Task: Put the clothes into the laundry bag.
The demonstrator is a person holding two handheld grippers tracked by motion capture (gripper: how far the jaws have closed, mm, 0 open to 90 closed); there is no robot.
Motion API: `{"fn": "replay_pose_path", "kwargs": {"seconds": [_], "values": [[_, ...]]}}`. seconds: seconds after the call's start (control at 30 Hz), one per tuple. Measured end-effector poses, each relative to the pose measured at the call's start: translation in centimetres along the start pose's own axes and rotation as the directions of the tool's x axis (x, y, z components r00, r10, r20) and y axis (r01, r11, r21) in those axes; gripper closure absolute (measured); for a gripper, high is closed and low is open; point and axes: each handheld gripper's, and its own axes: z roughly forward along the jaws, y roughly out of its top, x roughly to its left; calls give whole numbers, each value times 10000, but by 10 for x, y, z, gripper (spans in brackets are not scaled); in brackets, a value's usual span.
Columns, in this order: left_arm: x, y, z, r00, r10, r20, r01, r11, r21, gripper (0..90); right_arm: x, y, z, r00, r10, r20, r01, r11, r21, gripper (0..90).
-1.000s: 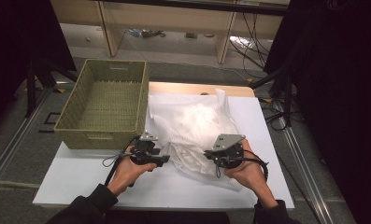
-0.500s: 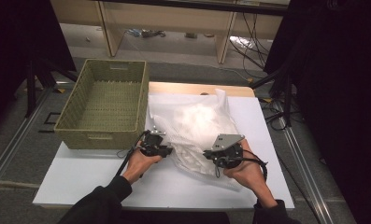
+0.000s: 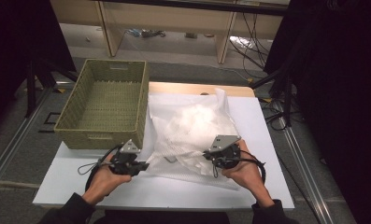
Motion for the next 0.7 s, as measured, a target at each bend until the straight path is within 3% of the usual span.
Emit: {"fn": "replay_pose_path", "kwargs": {"seconds": [0.13, 0.17, 0.2, 0.27, 0.33, 0.37, 0.4, 0.47, 0.5, 0.6, 0.7], "values": [[-1, -3, -1, 9998, 132, -147, -130, 9998, 119, 876, 2, 0, 0, 9998, 201, -49, -200, 9998, 61, 893], [-1, -3, -1, 9998, 132, -147, -130, 9998, 119, 839, 2, 0, 0, 9998, 201, -49, -200, 9998, 61, 893], [1, 0, 1, 9991, -422, -2, 422, 9990, -140, 758, 1, 0, 1, 9999, 168, 23, -168, 9999, -2, 893], [6, 3, 5, 9983, -576, 118, 579, 9979, -295, 673, 0, 0, 1, 9998, 163, -77, -163, 9999, -48, 893], [9, 3, 12, 9975, -683, 198, 689, 9972, -290, 685, 0, -1, 0, 9998, 193, -67, -193, 9998, 11, 893], [12, 1, 17, 9976, -547, 415, 562, 9977, -379, 725, -1, -1, 1, 9999, 149, -41, -150, 9999, -83, 893], [14, -1, 20, 9957, -689, 613, 711, 9969, -344, 774, -1, 0, 1, 9998, 197, -42, -198, 9997, -154, 893], [15, -6, 20, 9938, -931, 604, 950, 9950, -303, 863, -2, 0, -1, 10000, 63, -77, -65, 9996, -259, 893], [16, -8, 17, 9951, -779, 610, 786, 9969, -85, 879, -1, -1, -3, 9996, 261, -92, -264, 9993, -261, 893], [4, -13, 1, 9968, -525, 597, 534, 9985, -133, 883, -3, 1, -5, 9997, 226, -29, -227, 9992, -324, 895], [-12, -16, -8, 9970, 542, 549, -562, 9977, 368, 881, -4, 1, -10, 10000, 80, -27, -82, 9989, -468, 896]]}}
